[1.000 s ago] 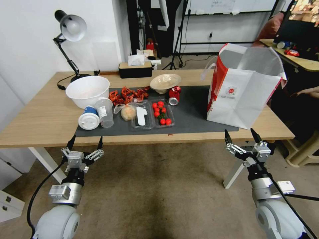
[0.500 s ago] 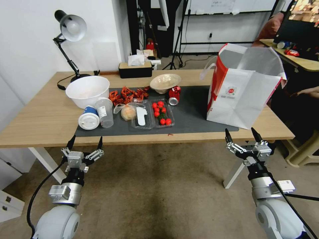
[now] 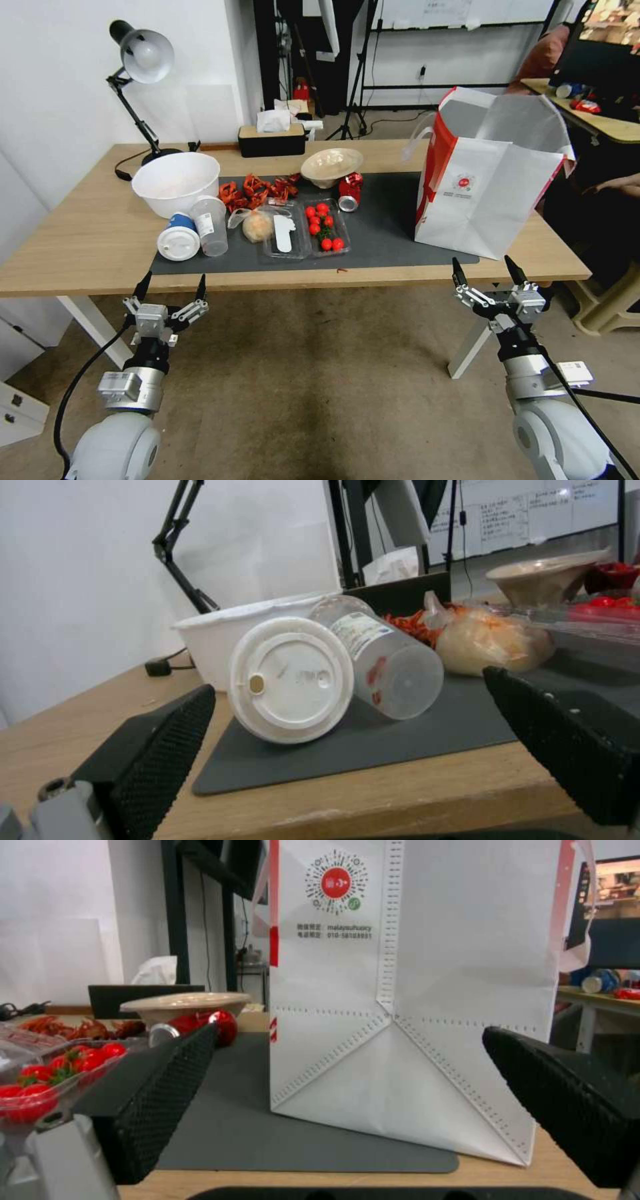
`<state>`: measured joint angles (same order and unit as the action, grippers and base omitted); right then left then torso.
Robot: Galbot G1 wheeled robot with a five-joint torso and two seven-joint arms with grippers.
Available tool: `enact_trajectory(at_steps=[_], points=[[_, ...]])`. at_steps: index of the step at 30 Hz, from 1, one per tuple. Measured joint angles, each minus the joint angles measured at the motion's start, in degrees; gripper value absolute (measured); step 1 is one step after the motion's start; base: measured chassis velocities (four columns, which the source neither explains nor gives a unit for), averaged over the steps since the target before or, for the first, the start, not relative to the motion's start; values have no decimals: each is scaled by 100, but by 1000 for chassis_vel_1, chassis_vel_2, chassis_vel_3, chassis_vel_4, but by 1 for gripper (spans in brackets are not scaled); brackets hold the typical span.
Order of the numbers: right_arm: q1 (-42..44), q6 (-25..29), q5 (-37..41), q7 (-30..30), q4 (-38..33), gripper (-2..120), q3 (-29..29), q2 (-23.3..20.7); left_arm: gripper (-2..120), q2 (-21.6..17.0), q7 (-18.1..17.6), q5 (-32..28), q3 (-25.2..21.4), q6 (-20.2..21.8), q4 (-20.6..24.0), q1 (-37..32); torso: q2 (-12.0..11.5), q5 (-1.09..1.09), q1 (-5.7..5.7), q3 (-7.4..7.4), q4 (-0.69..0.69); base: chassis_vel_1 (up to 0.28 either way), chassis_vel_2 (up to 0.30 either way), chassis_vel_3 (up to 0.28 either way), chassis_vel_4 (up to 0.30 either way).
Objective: Pick up the food delivery bag from the floor and place it on the table.
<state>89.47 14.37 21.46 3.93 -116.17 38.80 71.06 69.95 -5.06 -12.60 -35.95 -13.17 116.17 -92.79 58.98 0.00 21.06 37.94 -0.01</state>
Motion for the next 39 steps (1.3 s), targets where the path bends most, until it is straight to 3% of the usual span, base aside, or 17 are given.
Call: enact_trajectory(at_steps=[39], points=[[-1,-4,4,0,-7,100,1,-2,100,0,0,0,0,4,2,0,0,0,0,0,0,0,0,0,0]])
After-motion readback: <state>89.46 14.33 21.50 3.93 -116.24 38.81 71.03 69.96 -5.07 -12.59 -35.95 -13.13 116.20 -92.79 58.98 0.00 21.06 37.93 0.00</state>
